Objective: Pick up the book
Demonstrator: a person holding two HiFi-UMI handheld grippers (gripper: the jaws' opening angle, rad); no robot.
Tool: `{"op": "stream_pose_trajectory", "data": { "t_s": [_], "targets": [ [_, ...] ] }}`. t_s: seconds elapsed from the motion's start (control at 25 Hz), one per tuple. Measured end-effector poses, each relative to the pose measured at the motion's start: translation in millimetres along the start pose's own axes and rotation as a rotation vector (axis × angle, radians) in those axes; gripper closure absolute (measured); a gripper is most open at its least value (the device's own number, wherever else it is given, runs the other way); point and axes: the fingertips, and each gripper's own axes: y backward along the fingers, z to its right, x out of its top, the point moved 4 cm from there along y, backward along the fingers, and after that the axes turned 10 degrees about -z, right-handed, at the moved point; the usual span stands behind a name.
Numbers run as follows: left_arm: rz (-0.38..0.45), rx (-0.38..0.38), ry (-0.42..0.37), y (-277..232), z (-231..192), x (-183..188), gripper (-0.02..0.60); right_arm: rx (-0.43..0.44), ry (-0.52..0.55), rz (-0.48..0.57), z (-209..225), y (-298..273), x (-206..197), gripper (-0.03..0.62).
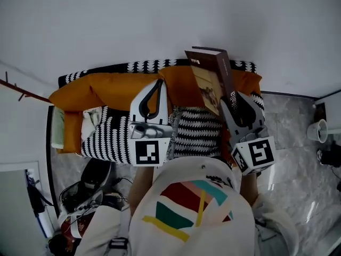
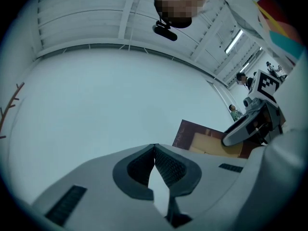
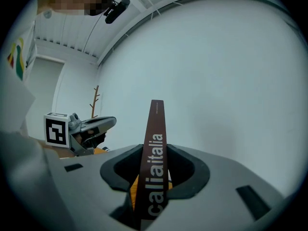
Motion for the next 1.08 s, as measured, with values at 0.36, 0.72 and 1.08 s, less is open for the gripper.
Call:
{"op": "stream_pose_trajectory", "data": {
  "t_s": [0.36,0.72,1.08],
  "targets": [
    [0.019,0.063,-0.014,20.6,-6.5,0.7,0.574,0.012,0.067,0.0,-13.6,2.0,-2.7,0.436],
    [0.025,0.072,0.008,24.0,-8.9,0.5,0.574,0.005,0.051,-0.008,-14.0,4.5,-4.3,0.436],
    [0.02,0.063,0.014,18.3,-8.3,3.1,0.574,0.007,0.073,-0.039,-10.9,3.9,-3.7,0.436]
  ]
}}
